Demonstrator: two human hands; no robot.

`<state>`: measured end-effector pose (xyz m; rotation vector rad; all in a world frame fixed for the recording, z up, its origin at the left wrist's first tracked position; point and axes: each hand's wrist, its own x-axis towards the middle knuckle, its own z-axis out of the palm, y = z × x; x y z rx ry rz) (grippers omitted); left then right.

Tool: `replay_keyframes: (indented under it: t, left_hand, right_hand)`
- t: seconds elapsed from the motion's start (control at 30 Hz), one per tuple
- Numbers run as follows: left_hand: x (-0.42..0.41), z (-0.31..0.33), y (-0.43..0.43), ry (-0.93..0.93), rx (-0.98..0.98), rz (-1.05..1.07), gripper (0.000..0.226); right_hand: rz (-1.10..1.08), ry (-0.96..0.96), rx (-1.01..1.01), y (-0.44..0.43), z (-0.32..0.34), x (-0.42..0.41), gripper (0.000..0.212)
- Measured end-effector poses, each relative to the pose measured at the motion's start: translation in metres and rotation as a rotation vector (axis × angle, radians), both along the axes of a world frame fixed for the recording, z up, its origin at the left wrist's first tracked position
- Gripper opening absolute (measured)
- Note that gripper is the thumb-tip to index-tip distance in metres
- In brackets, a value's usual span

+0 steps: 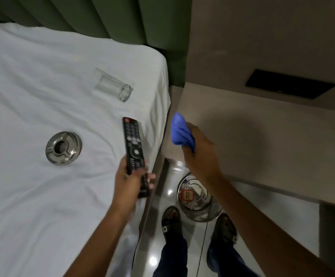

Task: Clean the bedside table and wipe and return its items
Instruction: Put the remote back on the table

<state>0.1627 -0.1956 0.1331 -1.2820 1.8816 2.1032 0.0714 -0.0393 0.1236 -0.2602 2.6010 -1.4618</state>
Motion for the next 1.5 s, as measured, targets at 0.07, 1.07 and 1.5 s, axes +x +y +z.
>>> replay_keyframes:
  t: [0.07,1.07,1.5]
  left_hand:
    - [0.012,0.003,0.025,-0.045,0.146,-0.097,0.035]
    - [-0.177,-0.153,0.302,-0.350,0.062,-0.458,0.031]
    - [-0.186,-0.216,0.286,-0.282,-0.289,-0.418,0.054]
  right_hand:
    - [-0.011,0.085,0.060,-0.003,0.001,-0.008,0.054]
    - [-0.163,-0.343,0.319,0.295,-0.051,0.016,0.031]
    - [-0.255,-0.373,0.274,0.298,-0.065,0.011,0.024]
